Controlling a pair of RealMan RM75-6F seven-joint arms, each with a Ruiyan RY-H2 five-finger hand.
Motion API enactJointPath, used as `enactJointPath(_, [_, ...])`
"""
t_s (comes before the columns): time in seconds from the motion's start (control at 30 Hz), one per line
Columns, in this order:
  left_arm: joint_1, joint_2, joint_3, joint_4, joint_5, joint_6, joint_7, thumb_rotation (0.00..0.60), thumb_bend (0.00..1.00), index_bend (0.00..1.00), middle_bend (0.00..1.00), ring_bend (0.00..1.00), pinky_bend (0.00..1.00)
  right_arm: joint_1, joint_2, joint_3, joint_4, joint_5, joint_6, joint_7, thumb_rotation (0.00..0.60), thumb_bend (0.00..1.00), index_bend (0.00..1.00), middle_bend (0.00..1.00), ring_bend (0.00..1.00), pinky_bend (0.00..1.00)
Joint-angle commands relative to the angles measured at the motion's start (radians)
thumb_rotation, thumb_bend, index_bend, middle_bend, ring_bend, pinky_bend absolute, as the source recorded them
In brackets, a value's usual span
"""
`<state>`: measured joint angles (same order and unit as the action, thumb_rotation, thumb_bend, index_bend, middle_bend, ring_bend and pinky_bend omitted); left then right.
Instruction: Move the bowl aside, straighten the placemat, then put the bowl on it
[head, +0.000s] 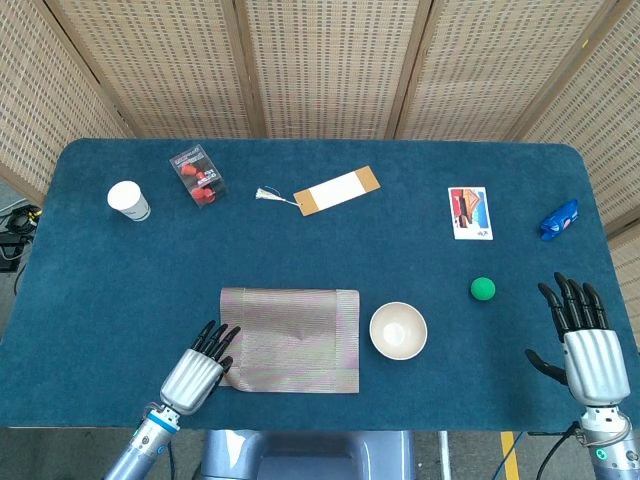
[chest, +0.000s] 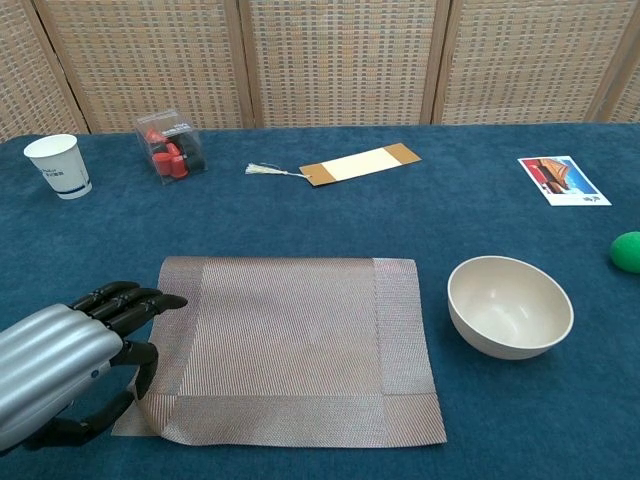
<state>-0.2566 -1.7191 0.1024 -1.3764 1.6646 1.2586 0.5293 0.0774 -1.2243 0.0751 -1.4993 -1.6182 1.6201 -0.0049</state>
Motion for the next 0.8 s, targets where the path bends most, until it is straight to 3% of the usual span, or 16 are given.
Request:
enactJointPath(0.03, [-0.014, 0.012, -0.022, -0.021, -0.006, -0.001, 0.004, 0.6, 0.55, 0.61, 0.0, 0.0, 0.0, 0.0, 0.001, 0.0, -0.001, 0.0, 0.0, 0.001, 0.6, 0.06, 0.11, 0.0, 0.0, 0.0])
enactJointPath(0.27, [-0.072, 0.065, -0.113, -0.117, -0.067, -0.053, 0.053, 0.6, 0.55, 0.61, 0.0, 0.0, 0.0, 0.003, -0.001, 0.006, 0.006, 0.015, -0.012, 0.0, 0.6, 0.06, 0.11, 0.0, 0.0, 0.0])
enactJointPath(0.37, [-0.119, 0.088, -0.185, -0.155, -0.127, -0.098, 0.082, 0.6, 0.55, 0.6, 0.0, 0.0, 0.0, 0.005, 0.0, 0.013, 0.012, 0.033, -0.021, 0.001, 0.6, 0.06, 0.11, 0.0, 0.0, 0.0])
enactJointPath(0.47, [-0.198, 0.093, -0.305, -0.151, -0.229, -0.171, 0.118, 0.6, 0.55, 0.6, 0.0, 0.0, 0.0, 0.009, 0.003, 0.031, 0.021, 0.072, -0.04, 0.0, 0.6, 0.06, 0.11, 0.0, 0.0, 0.0])
enactJointPath(0.8, [-0.388, 0.047, -0.49, -0.015, -0.461, -0.277, 0.182, 0.6, 0.54, 0.6, 0.0, 0.0, 0.0, 0.015, 0.006, 0.06, 0.034, 0.132, -0.063, 0.001, 0.6, 0.06, 0.11, 0.0, 0.0, 0.0])
